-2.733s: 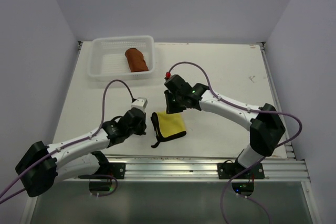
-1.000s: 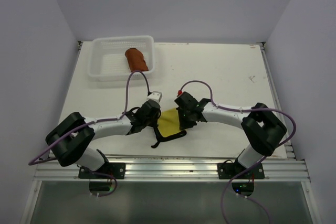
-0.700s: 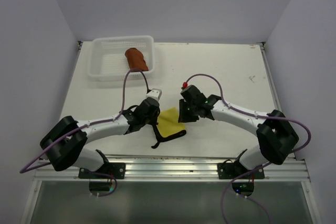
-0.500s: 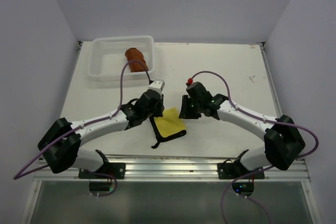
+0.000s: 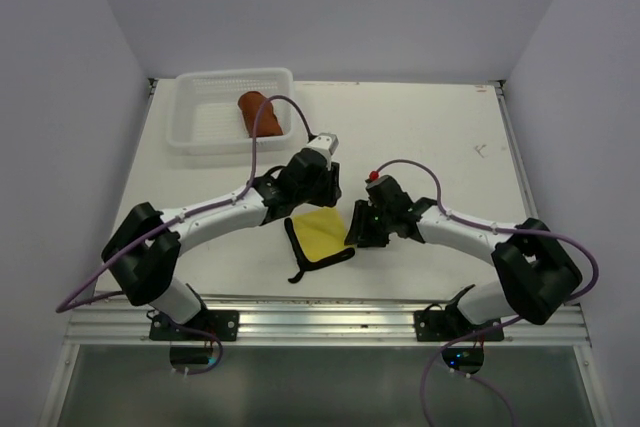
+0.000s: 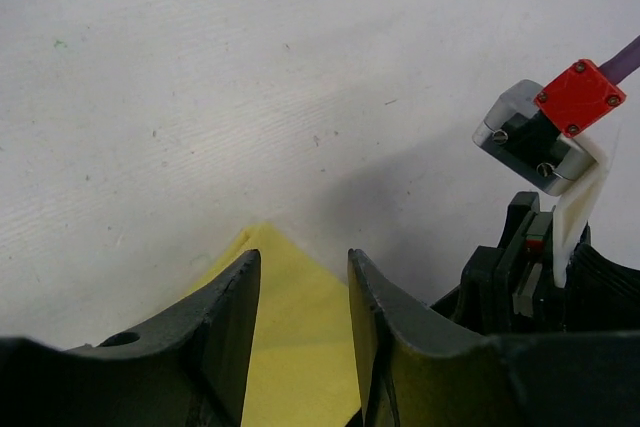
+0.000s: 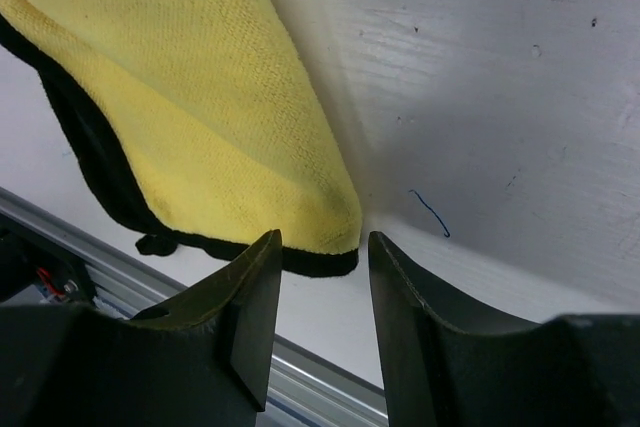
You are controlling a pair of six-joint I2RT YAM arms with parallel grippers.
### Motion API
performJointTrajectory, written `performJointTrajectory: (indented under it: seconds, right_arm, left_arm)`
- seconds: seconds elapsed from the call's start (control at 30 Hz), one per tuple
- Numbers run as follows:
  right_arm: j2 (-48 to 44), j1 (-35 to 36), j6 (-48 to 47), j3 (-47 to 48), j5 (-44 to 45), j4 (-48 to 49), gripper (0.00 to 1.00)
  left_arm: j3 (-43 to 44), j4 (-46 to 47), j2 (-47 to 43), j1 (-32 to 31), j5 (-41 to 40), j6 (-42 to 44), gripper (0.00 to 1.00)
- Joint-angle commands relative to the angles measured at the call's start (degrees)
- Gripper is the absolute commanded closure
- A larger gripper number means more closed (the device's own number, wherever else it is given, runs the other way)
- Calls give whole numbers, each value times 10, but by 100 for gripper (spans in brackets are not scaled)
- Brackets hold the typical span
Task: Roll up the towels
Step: Fold the towel, then roll the towel
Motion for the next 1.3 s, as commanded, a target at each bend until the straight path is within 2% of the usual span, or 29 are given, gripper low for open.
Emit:
performJointTrajectory:
  seconds: [0.0, 0.23, 0.33, 0.4, 0.5, 0.6, 0.87, 1.27]
  right_arm:
    - [-5, -1, 23, -26, -32, 60, 57]
    - [18, -1, 39, -64, -32, 112, 63]
    - [34, -1, 44, -78, -40, 145, 73]
    - [42, -1, 48, -84, -44, 156, 81]
    - [51, -1, 47, -89, -42, 183, 87]
    - [57, -1, 48, -92, -41, 194, 88]
    - [54, -1, 60, -114, -38, 225, 96]
    - [53, -1, 59, -131, -34, 245, 98]
  left_arm:
    - [36, -20, 17, 3, 22, -15, 55]
    - [55, -59, 47, 2, 34, -49, 55]
    - [67, -76, 61, 2, 38, -63, 54]
    - [72, -85, 66, 2, 37, -74, 50]
    - [80, -92, 78, 2, 48, -84, 50]
    - [95, -115, 100, 2, 46, -90, 50]
    - [121, -167, 142, 3, -32, -85, 50]
    - [187, -189, 230, 2, -65, -77, 53]
